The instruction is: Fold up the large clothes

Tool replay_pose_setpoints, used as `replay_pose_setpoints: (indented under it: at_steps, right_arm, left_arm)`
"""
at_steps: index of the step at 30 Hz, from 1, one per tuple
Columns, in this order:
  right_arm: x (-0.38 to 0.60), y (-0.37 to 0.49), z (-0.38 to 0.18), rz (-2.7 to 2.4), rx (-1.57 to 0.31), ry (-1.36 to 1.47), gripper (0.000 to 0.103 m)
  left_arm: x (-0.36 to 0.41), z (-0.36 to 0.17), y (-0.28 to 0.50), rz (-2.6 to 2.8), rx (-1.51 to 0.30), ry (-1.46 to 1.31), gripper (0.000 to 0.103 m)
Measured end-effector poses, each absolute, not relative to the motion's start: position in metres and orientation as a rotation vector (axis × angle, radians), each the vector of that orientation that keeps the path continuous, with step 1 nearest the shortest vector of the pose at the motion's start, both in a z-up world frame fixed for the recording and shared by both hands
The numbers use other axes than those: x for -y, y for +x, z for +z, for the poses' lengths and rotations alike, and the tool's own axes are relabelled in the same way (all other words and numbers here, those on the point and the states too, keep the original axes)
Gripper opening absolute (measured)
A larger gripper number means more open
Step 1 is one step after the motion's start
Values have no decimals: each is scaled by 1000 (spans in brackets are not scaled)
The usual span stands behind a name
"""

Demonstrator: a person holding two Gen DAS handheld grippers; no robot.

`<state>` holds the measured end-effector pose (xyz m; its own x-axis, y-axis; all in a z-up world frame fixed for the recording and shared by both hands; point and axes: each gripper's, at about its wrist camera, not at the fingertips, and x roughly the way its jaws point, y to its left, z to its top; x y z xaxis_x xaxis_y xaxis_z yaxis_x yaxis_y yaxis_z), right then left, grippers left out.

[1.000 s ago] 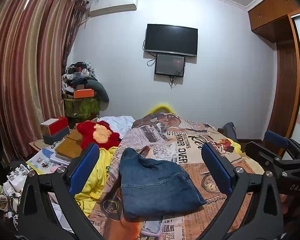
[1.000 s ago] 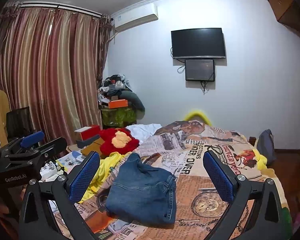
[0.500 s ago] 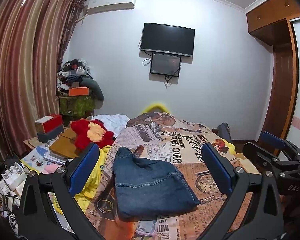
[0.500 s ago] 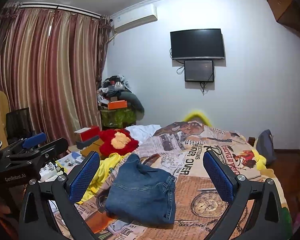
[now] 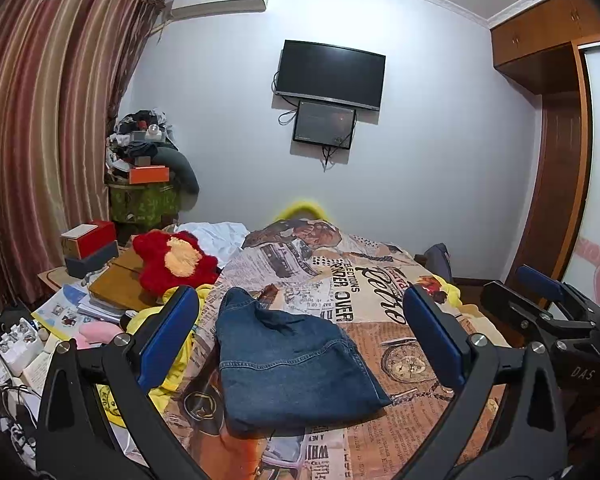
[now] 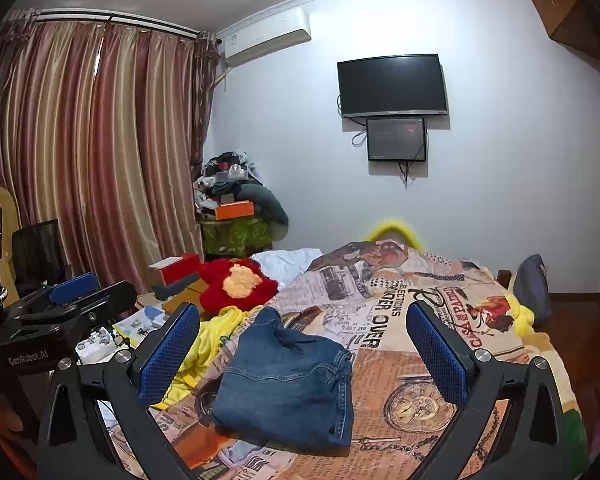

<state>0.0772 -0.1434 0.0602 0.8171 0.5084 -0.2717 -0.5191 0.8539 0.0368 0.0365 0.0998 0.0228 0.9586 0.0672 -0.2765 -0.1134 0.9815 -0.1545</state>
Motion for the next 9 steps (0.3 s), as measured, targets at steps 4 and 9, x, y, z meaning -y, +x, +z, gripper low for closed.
replay_pose_setpoints:
  at_steps: [4, 9]
  right_arm:
    - [141, 77, 59, 543, -284, -38, 103]
    - [140, 78, 57, 541, -292, -32, 103]
  left_arm:
    - [-99, 22, 38, 94, -280, -164, 103]
    - [-100, 22, 40, 97, -289, -173, 103]
